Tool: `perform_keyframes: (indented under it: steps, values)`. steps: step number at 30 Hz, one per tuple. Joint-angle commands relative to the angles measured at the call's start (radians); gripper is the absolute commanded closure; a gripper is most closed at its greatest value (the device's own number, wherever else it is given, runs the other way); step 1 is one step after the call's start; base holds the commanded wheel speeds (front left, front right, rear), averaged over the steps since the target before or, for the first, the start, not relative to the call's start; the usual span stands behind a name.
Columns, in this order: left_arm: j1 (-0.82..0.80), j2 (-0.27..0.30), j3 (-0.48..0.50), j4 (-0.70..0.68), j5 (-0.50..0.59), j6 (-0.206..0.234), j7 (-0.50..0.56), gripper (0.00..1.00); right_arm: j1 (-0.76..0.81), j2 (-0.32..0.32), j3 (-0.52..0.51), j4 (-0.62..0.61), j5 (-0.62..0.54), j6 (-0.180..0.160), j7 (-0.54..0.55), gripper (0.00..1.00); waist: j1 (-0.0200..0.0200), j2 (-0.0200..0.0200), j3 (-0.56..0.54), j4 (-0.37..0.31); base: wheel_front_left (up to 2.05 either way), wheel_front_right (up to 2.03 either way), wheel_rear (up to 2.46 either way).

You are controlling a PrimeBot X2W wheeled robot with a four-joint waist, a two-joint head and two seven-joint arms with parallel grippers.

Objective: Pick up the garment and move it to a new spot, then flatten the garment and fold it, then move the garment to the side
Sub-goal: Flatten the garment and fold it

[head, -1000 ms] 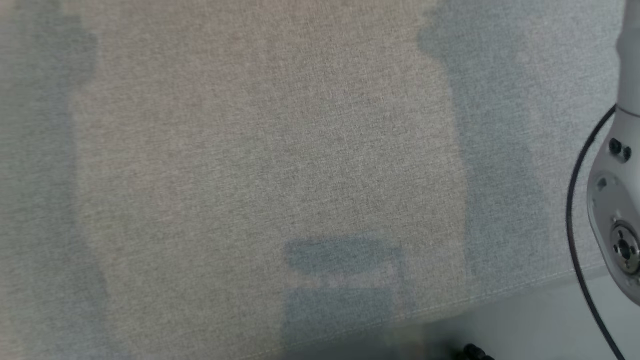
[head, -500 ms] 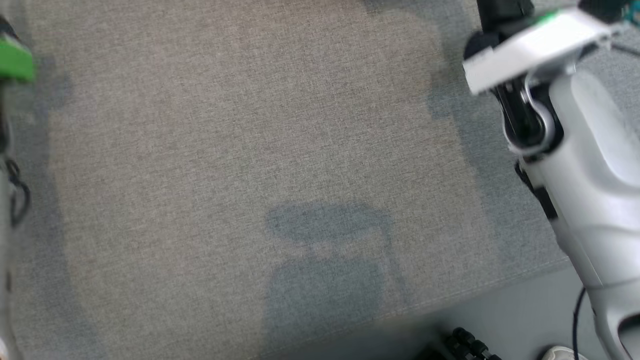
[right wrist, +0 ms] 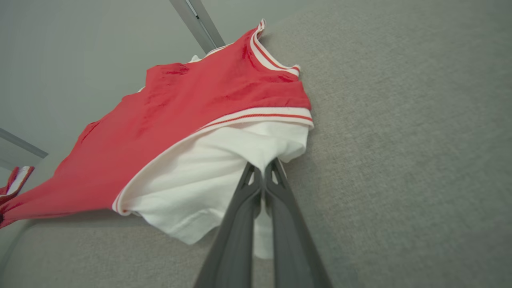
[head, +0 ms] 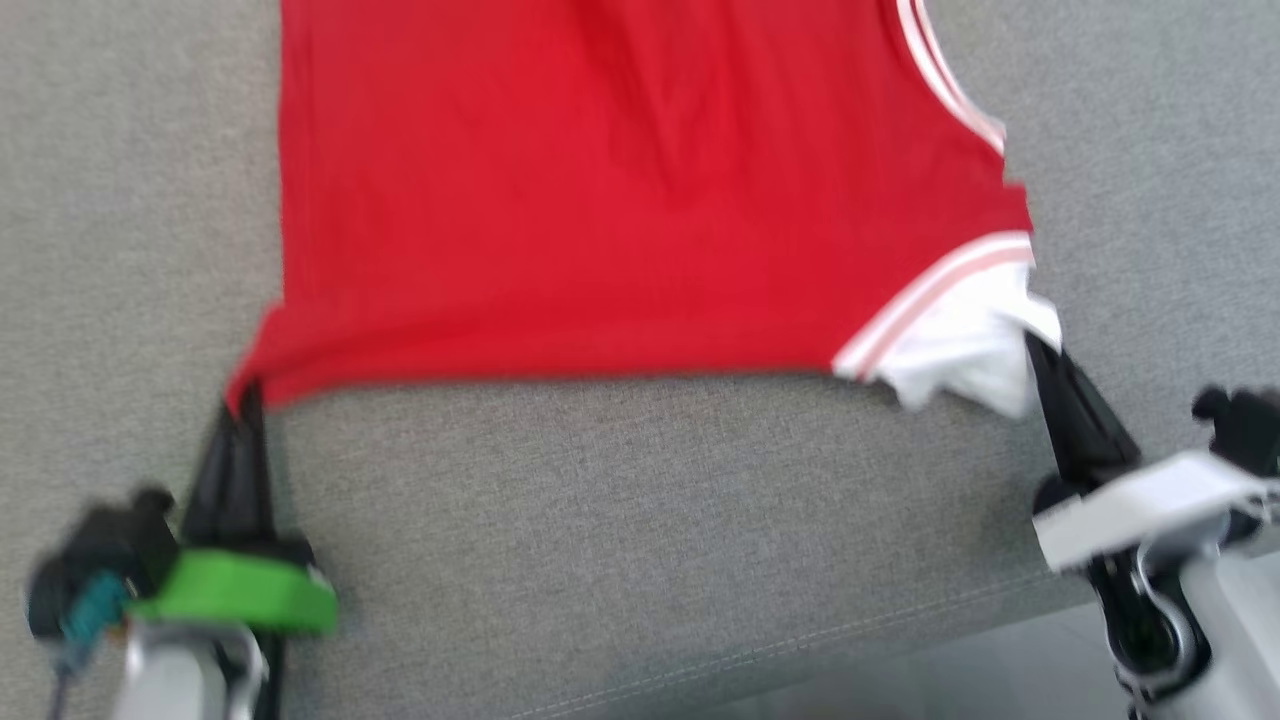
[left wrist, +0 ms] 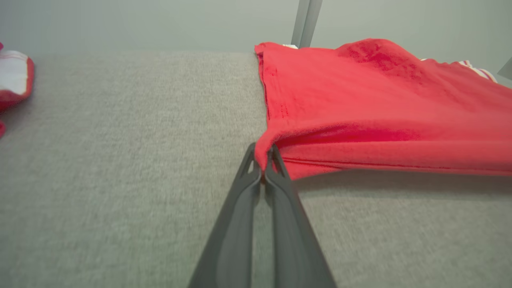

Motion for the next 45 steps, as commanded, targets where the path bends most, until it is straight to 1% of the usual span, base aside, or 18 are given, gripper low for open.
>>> perform_keyframes:
  steps: [1,5,7,9,10,11,14,18,22,27,32,35,39,45]
  values:
    - [0.126,-0.023,0.027,-0.031,0.011,0.034,-0.003,1.0,0.103,-0.01,-0.054,-0.021,-0.018,-0.005,0.013,1.0,0.0001,0.0114,-0.124,0.023,0.0,0.0,0.0]
    - [0.345,-0.099,0.039,-0.114,0.022,0.077,-0.003,1.0,0.283,0.015,-0.126,-0.103,-0.024,-0.006,0.058,1.0,0.0001,0.0114,-0.16,0.022,0.0,0.0,0.0]
    - [0.421,-0.123,0.02,-0.144,0.027,0.085,-0.003,1.0,0.351,0.031,-0.165,-0.153,-0.022,-0.006,0.08,1.0,0.0001,0.0114,-0.165,0.023,0.0,0.0,0.0]
    - [0.463,-0.141,0.004,-0.165,0.003,0.094,-0.003,1.0,0.395,0.049,-0.197,-0.197,-0.03,-0.006,0.101,1.0,0.0001,0.0114,-0.166,0.024,0.0,0.0,0.0]
    - [0.463,-0.141,0.004,-0.165,0.003,0.094,-0.003,1.0,0.395,0.049,-0.197,-0.197,-0.03,-0.006,0.101,1.0,0.0001,0.0114,-0.166,0.024,0.0,0.0,0.0]
    - [0.476,-0.151,-0.017,-0.181,-0.013,0.106,-0.003,1.0,0.423,0.064,-0.221,-0.234,-0.038,-0.006,0.123,1.0,0.0001,0.0114,-0.166,0.027,0.0,0.0,0.0]
    - [0.463,-0.156,-0.038,-0.194,-0.025,0.119,0.014,1.0,0.428,0.079,-0.227,-0.27,-0.053,-0.005,0.152,1.0,0.0001,0.0114,-0.167,0.03,0.0,0.0,0.0]
    - [0.409,-0.154,-0.054,-0.229,-0.031,0.131,0.086,1.0,0.387,0.092,-0.23,-0.323,-0.079,-0.004,0.218,1.0,0.0001,0.0114,-0.168,0.03,0.0,0.0,0.0]
    - [0.349,-0.136,-0.052,-0.271,-0.029,0.149,0.166,1.0,0.321,0.09,-0.211,-0.331,-0.105,-0.004,0.298,1.0,0.0001,0.0114,-0.17,0.028,0.0,0.0,0.0]
    - [0.284,-0.118,-0.062,-0.313,-0.04,0.161,0.288,1.0,0.209,0.085,-0.175,-0.286,-0.13,-0.003,0.397,1.0,0.0001,0.0114,-0.164,0.021,0.0,0.0,0.0]
    - [0.197,-0.089,-0.089,-0.303,-0.016,0.162,0.391,1.0,0.091,0.066,-0.149,-0.194,-0.163,-0.003,0.458,1.0,0.0001,0.0114,-0.149,0.027,0.0,0.0,0.0]
    - [0.137,-0.077,-0.107,-0.279,0.003,0.167,0.433,1.0,0.023,0.068,-0.128,-0.132,-0.173,-0.003,0.473,1.0,0.0001,0.0114,-0.141,0.031,0.0,0.0,0.0]
    - [0.062,-0.065,-0.127,-0.217,0.018,0.159,0.481,1.0,-0.068,0.063,-0.094,-0.047,-0.188,-0.003,0.471,1.0,0.0001,0.0114,-0.13,0.033,0.0,0.0,0.0]
    - [-0.027,-0.063,-0.147,-0.108,0.03,0.146,0.501,1.0,-0.185,0.068,-0.051,0.087,-0.211,-0.003,0.457,1.0,0.0001,0.0114,-0.123,0.034,0.0,0.0,0.0]
